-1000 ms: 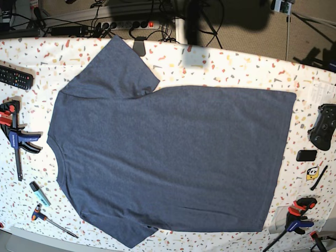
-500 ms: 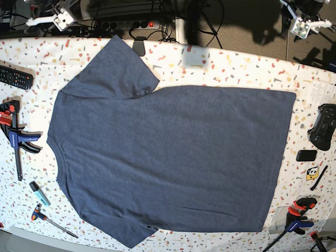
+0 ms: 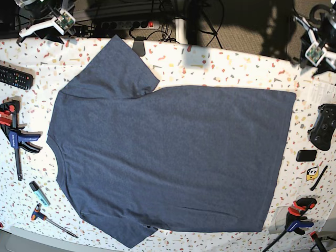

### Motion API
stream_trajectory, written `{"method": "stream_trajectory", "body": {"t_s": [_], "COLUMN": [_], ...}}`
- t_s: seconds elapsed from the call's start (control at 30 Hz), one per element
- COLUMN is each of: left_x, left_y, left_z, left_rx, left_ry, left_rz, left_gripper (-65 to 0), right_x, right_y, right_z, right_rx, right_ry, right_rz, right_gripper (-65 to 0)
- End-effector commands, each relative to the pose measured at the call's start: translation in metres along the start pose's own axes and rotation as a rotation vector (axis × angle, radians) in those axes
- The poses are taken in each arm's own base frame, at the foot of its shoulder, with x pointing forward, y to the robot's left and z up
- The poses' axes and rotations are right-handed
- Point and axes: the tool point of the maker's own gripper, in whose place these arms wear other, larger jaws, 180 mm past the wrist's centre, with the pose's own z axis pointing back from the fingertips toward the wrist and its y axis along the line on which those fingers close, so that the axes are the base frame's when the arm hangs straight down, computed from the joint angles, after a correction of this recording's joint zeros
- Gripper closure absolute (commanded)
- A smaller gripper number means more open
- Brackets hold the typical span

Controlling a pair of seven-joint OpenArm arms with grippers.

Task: Fold the T-shirt properly
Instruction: 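Move the left gripper down to the shirt's hem corner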

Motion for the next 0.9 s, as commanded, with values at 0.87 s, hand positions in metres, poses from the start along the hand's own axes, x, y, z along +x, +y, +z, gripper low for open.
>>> {"method": "stream_trajectory", "body": {"t_s": [0.87], "left_x": [-0.03], "left_y": [-0.009], "left_z": [-0.09], "left_rx": [-0.163], "left_ry": [0.098], "left_rz": [-0.301], "left_gripper": [-23.2], "right_x": [0.007], "right_y": [-0.027], "right_z": [0.005], "right_rx": [-0.142], "right_ry": [-0.028], "right_rz": [-0.041], "right_gripper": [-20.4]}}
